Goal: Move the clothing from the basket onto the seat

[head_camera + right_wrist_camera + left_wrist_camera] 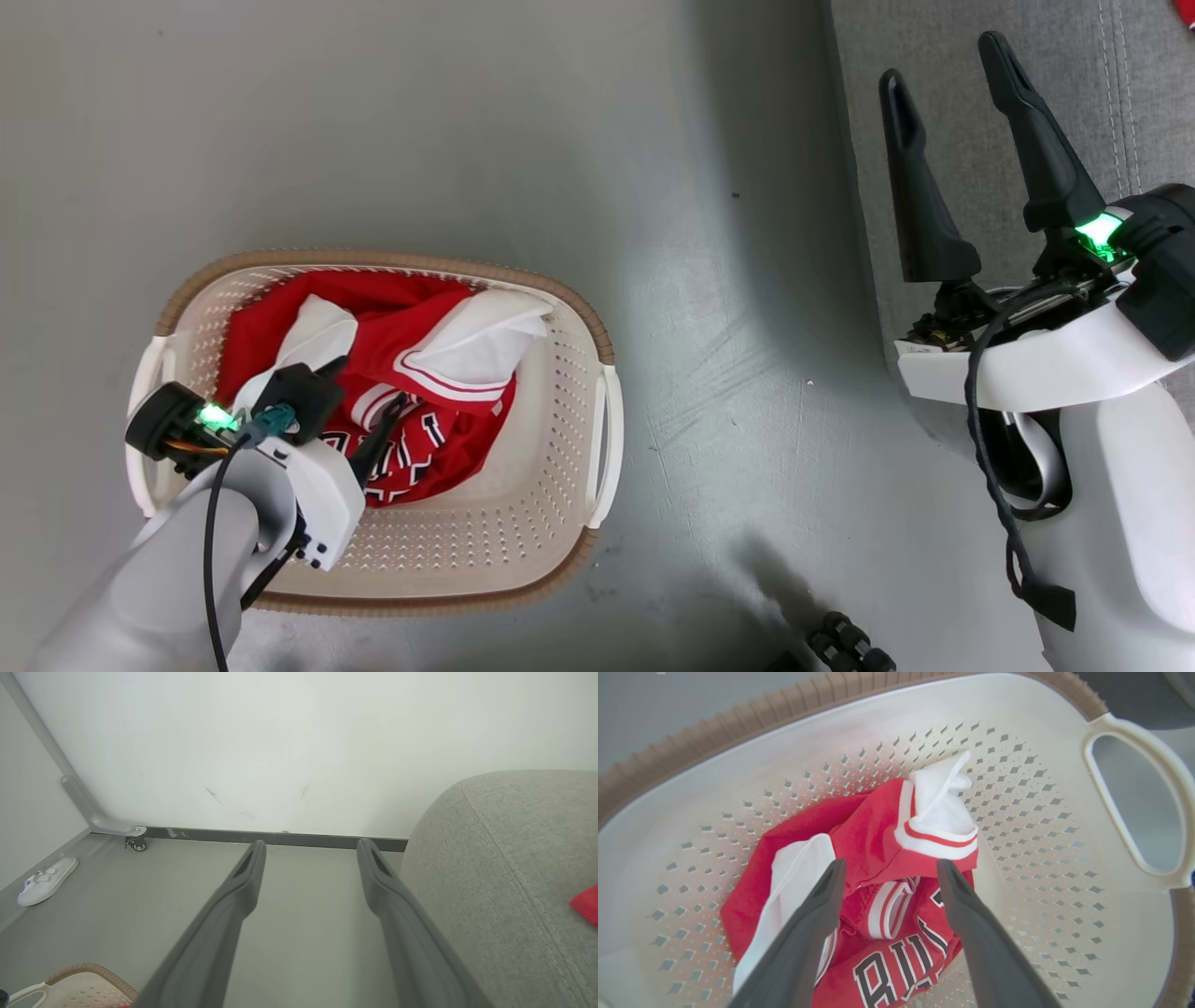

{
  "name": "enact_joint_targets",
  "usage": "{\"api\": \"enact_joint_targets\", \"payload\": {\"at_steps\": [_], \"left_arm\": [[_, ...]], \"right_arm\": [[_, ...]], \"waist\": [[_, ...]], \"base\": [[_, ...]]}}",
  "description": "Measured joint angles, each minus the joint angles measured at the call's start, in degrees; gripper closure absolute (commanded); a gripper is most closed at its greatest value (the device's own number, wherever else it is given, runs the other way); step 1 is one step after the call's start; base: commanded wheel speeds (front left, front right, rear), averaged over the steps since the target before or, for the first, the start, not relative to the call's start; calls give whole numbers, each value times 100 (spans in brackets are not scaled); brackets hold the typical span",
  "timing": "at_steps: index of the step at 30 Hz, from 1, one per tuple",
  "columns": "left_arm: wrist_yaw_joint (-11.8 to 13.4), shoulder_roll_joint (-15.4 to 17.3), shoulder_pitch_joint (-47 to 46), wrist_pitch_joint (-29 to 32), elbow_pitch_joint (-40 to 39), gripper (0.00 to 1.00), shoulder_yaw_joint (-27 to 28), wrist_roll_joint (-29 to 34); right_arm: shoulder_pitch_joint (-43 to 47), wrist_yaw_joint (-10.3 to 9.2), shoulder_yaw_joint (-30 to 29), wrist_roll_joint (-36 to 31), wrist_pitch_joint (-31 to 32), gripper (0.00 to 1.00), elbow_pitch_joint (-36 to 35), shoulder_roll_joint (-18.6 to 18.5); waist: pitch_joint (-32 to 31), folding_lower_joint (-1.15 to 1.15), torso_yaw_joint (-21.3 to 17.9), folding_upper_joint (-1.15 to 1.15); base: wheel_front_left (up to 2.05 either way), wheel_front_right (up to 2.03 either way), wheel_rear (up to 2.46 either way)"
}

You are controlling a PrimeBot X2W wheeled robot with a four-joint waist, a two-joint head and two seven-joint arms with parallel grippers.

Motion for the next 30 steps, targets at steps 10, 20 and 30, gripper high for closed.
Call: {"api": "enact_joint_targets", "payload": {"at_steps": [10, 20, 30], "left_arm": [[0, -4, -330, 133, 460, 0, -191, 0], [0, -1, -684, 254, 828, 0, -441, 172], [0, 46, -1031, 224, 1181, 0, -432, 305]], "right_arm": [[-17, 0, 105, 201, 0, 0, -40, 7], [-236, 0, 196, 360, 0, 0, -71, 13], [-241, 0, 250, 546, -1, 0, -151, 22]], "waist": [[248, 0, -200, 0], [480, 0, -390, 0], [676, 0, -579, 0]], "base": [[0, 0, 0], [0, 0, 0], [0, 0, 0]]}}
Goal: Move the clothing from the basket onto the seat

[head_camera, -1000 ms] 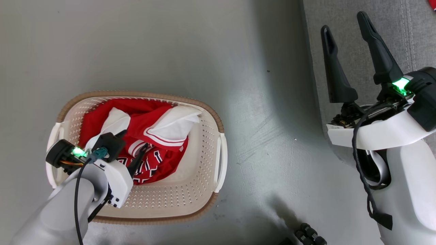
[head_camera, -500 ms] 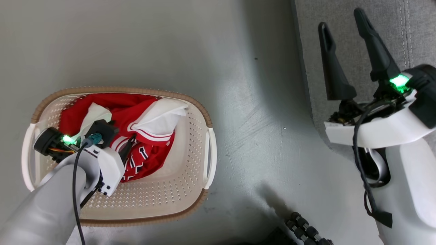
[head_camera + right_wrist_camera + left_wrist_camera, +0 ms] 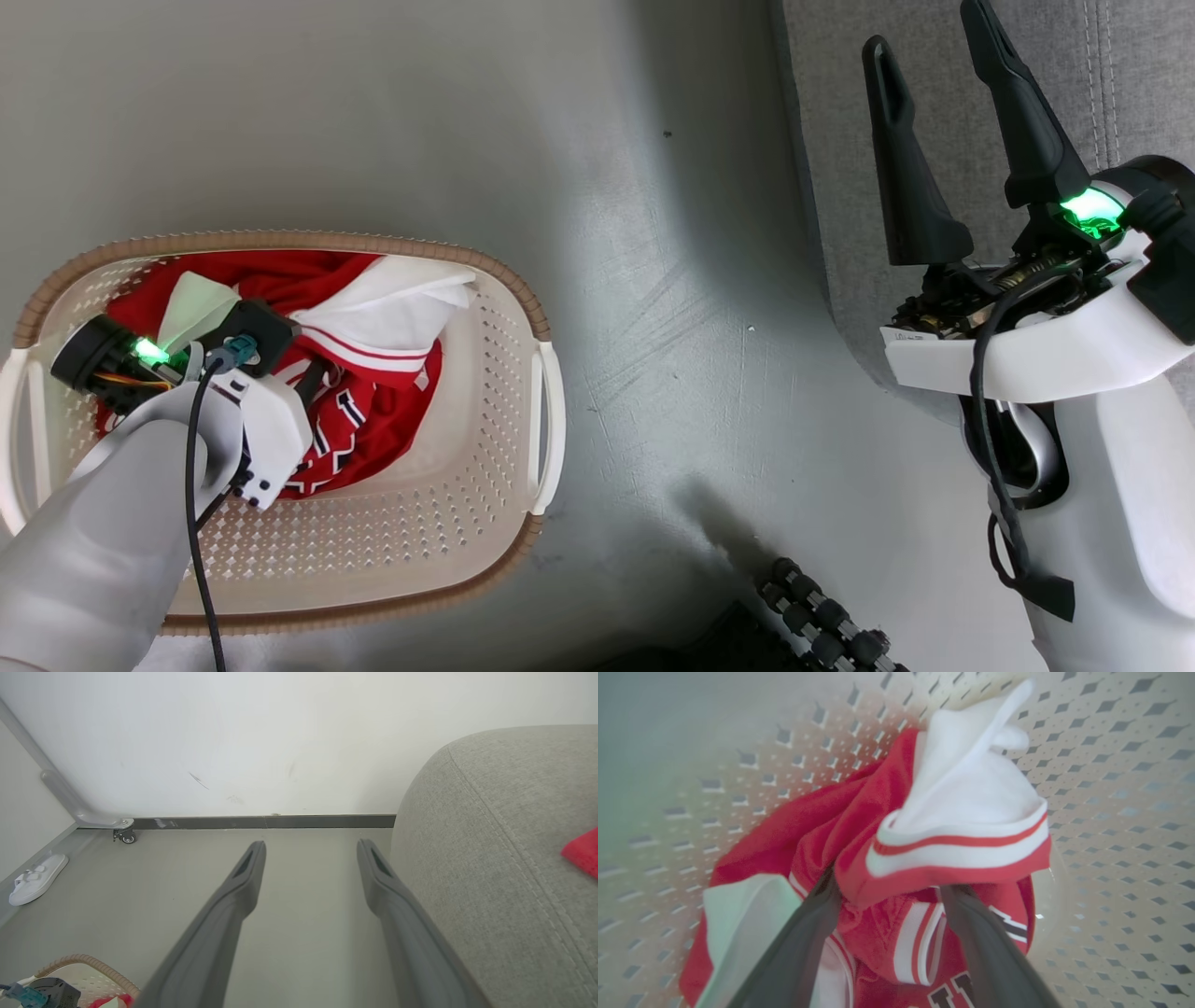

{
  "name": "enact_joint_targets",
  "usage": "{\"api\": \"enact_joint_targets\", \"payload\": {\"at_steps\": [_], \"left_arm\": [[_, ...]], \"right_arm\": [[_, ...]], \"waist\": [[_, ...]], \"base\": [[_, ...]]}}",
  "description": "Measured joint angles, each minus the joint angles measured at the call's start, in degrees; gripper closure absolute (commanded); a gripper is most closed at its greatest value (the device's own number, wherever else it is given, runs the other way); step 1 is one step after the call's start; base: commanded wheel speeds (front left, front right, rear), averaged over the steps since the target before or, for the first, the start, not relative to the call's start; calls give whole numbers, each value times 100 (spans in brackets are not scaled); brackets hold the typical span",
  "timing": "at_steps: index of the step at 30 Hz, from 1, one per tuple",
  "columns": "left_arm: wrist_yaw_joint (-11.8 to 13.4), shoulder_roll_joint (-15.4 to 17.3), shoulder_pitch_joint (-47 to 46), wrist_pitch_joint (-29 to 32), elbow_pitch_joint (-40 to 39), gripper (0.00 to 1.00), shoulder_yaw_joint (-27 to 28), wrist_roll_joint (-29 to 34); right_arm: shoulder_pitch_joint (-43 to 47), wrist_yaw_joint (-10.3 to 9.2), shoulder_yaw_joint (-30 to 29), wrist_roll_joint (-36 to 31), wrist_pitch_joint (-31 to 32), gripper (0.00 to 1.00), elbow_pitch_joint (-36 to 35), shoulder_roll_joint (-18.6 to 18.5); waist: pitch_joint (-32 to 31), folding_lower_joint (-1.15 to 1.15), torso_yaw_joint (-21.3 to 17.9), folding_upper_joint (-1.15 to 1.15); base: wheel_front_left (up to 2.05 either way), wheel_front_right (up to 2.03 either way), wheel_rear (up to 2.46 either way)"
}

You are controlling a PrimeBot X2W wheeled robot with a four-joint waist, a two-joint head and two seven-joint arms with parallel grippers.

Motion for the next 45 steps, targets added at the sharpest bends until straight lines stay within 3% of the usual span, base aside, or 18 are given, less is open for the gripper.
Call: {"api": "enact_joint_targets", "payload": {"at_steps": [19, 20, 21, 22, 23, 24, 45], "left_arm": [[0, -149, -153, -20, 465, 0, -325, 144], [0, -164, -153, -24, 476, 4, -334, 141], [0, -172, -156, -25, 491, 22, -342, 137], [0, -185, -160, -26, 508, 53, -348, 136], [0, -191, -166, -34, 526, 73, -357, 134], [0, -193, -172, -48, 544, 100, -365, 127], [0, -355, -257, -514, 588, 100, -571, -119]], "right_arm": [[-150, 0, 38, 53, 0, 0, 30, 19], [-150, 0, 38, 53, 0, 0, 30, 19], [-150, 0, 38, 53, 0, 0, 30, 19], [-150, 0, 40, 53, 0, 0, 30, 19], [-150, 0, 38, 52, 0, 0, 30, 19], [-150, 0, 38, 52, 0, 0, 29, 19], [-243, 0, -94, 45, 0, 0, 42, 21]], "waist": [[64, 0, -132, 0], [61, 0, -130, 0], [58, 0, -129, 0], [55, 0, -127, 0], [52, -1, -125, 0], [48, 0, -122, 0], [-180, 0, -48, 0]], "base": [[0, 0, 0], [0, 0, 0], [0, 0, 0], [0, 0, 0], [0, 0, 0], [0, 0, 0], [0, 0, 0]]}}
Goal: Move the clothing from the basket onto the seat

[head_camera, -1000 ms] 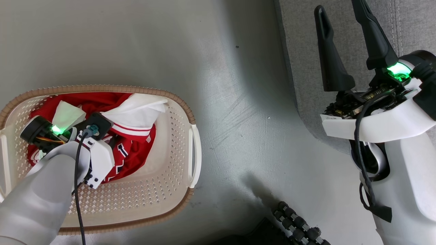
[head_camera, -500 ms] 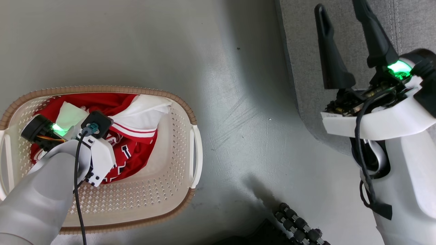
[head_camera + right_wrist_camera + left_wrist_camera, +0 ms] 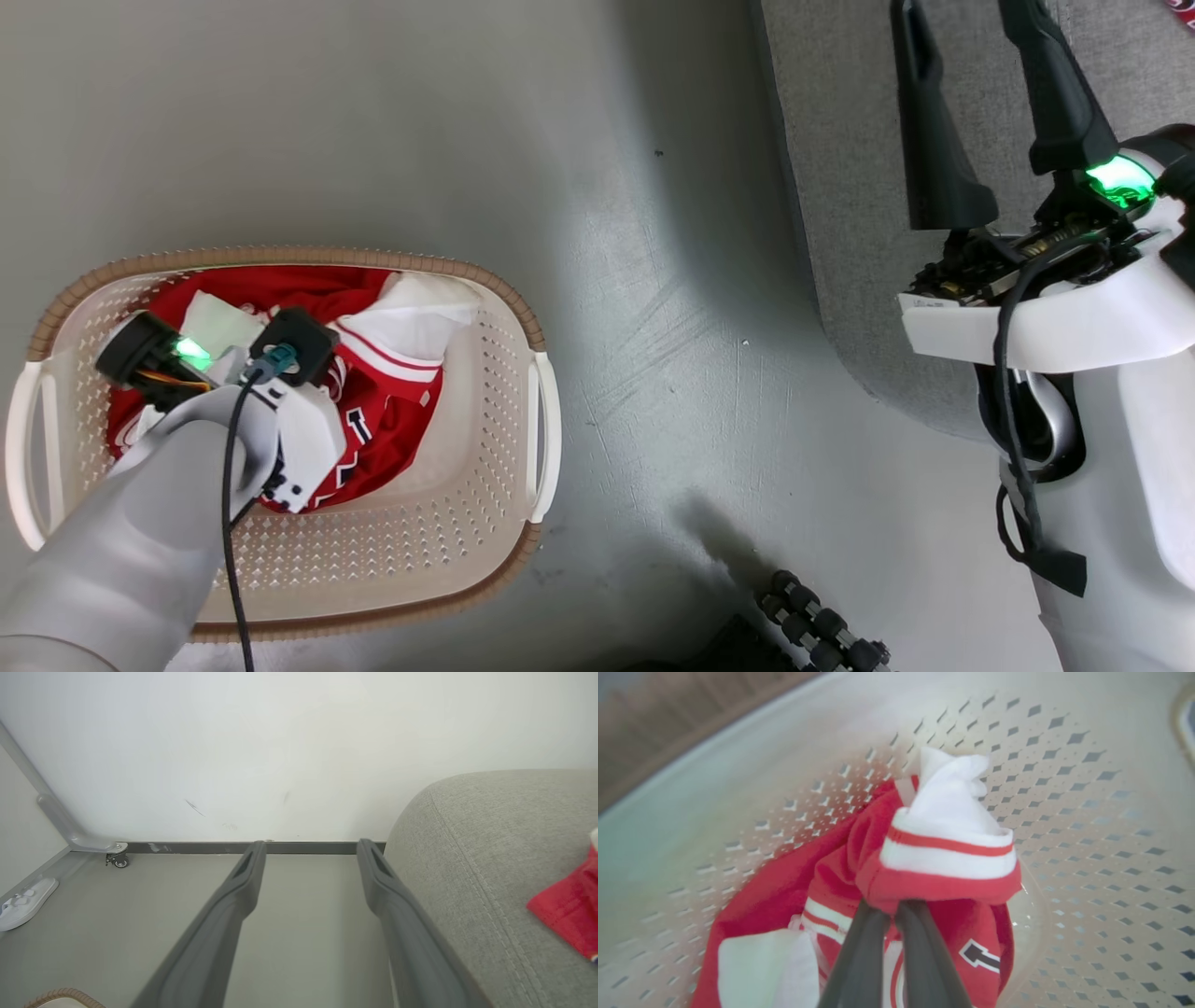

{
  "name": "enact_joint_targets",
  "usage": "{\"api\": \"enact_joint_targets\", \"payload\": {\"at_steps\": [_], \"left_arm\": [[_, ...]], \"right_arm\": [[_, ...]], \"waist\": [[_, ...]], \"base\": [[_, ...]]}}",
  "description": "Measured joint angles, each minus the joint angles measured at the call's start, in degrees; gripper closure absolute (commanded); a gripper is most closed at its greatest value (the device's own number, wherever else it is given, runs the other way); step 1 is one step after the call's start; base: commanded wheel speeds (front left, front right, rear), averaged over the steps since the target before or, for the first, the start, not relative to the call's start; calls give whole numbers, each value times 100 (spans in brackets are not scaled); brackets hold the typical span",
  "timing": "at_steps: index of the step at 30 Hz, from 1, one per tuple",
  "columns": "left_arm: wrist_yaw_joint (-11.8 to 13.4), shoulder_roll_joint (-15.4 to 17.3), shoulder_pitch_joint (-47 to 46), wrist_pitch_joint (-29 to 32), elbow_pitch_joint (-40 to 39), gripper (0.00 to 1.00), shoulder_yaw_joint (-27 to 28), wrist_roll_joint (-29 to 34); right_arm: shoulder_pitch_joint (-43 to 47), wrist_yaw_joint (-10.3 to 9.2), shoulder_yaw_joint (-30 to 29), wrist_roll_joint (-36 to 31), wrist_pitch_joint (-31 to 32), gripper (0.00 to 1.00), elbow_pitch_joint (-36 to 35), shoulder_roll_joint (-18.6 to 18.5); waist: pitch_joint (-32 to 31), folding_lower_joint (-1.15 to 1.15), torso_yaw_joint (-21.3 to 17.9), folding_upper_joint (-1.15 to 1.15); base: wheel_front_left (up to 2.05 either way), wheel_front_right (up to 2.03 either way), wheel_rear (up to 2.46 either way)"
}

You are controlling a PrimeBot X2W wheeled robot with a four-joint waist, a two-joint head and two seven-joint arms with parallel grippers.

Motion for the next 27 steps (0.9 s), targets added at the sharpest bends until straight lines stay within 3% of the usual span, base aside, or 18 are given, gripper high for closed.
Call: {"api": "enact_joint_targets", "payload": {"at_steps": [27], "left_arm": [[0, -169, 275, -269, -360, 100, -115, -497]], "right_arm": [[27, 0, -127, -171, 0, 0, 190, -1]], "waist": [[-861, 0, 290, 0]], "base": [[0, 0, 0]]}}
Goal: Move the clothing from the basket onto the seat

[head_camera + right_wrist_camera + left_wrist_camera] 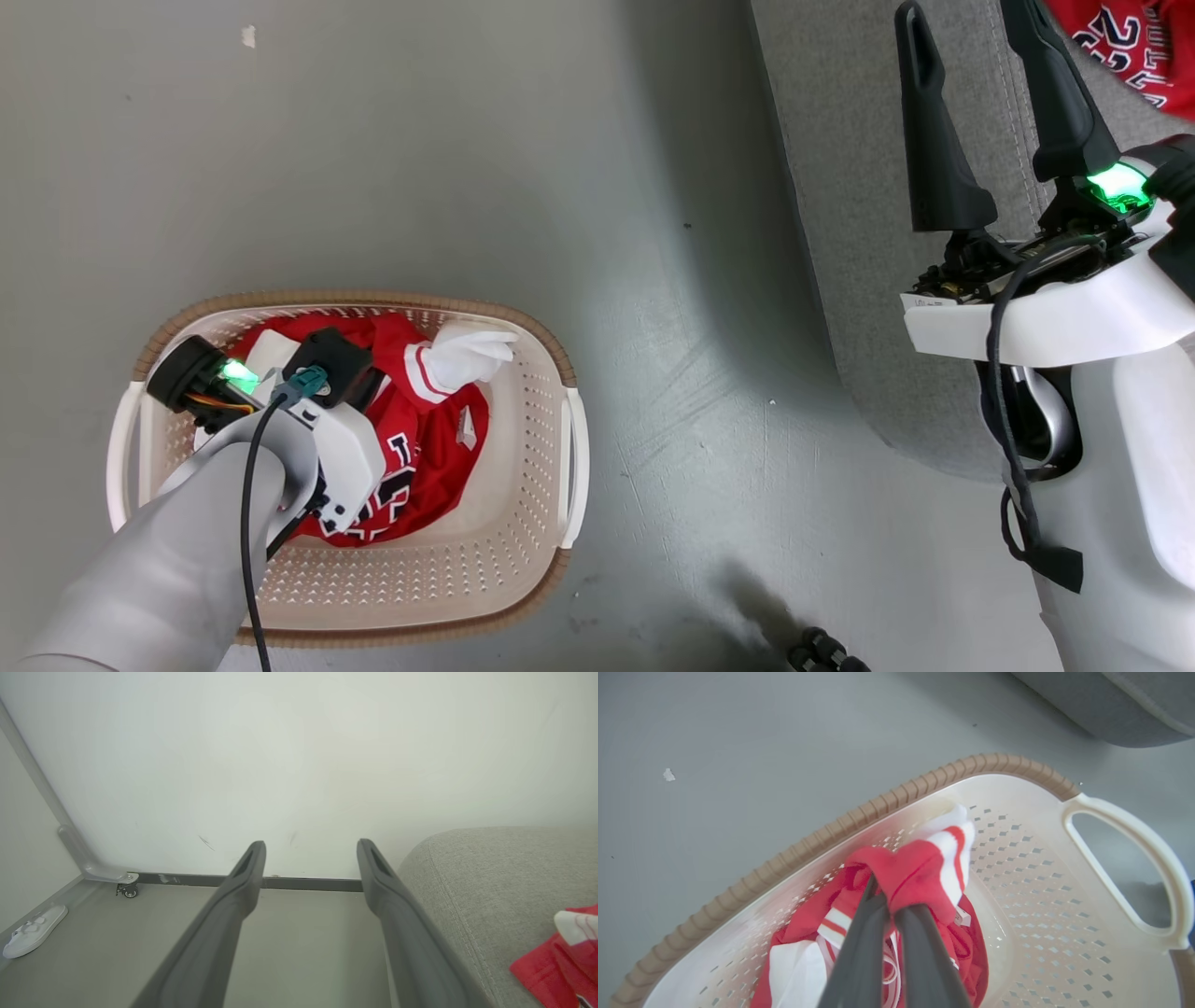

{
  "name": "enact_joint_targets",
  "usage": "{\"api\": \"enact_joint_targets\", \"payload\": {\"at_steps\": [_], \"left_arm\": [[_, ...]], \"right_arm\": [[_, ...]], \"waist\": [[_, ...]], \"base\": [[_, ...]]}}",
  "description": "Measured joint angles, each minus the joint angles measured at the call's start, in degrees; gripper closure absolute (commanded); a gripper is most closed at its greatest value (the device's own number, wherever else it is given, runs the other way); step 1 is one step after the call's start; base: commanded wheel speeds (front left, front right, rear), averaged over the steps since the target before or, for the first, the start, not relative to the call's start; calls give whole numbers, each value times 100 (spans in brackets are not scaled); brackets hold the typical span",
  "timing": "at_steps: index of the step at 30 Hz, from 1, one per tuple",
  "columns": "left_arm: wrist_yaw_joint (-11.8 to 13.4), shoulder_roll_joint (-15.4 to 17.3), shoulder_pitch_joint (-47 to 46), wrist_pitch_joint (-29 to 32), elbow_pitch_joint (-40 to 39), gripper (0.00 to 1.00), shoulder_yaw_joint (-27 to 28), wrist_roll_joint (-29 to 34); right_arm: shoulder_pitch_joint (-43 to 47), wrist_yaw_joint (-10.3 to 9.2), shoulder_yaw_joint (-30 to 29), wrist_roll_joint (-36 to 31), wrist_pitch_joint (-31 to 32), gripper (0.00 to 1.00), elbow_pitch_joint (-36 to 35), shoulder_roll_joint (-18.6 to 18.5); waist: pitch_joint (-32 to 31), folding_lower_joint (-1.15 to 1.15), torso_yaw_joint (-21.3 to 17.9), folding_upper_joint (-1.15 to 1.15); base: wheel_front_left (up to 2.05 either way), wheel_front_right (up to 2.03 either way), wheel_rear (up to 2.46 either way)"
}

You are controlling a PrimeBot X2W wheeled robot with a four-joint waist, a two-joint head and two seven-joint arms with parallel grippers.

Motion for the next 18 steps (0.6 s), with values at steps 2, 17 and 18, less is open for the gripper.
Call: {"api": "enact_joint_targets", "payload": {"at_steps": [2, 17, 18], "left_arm": [[0, -9, 4, 0, -63, 100, -1, -32], [0, 3, 235, -7, -1073, 100, 268, -160], [0, 5, 253, -7, -1122, 100, 287, -160]], "right_arm": [[1, 0, -4, -43, 0, 0, 43, 0], [37, 0, -76, -229, 0, 0, 142, -2], [42, 0, -75, -236, 0, 0, 148, -2]], "waist": [[-65, 0, 27, 0], [-563, 0, 257, 0], [-594, 0, 273, 0]], "base": [[0, 0, 0], [0, 0, 0], [0, 0, 0]]}}
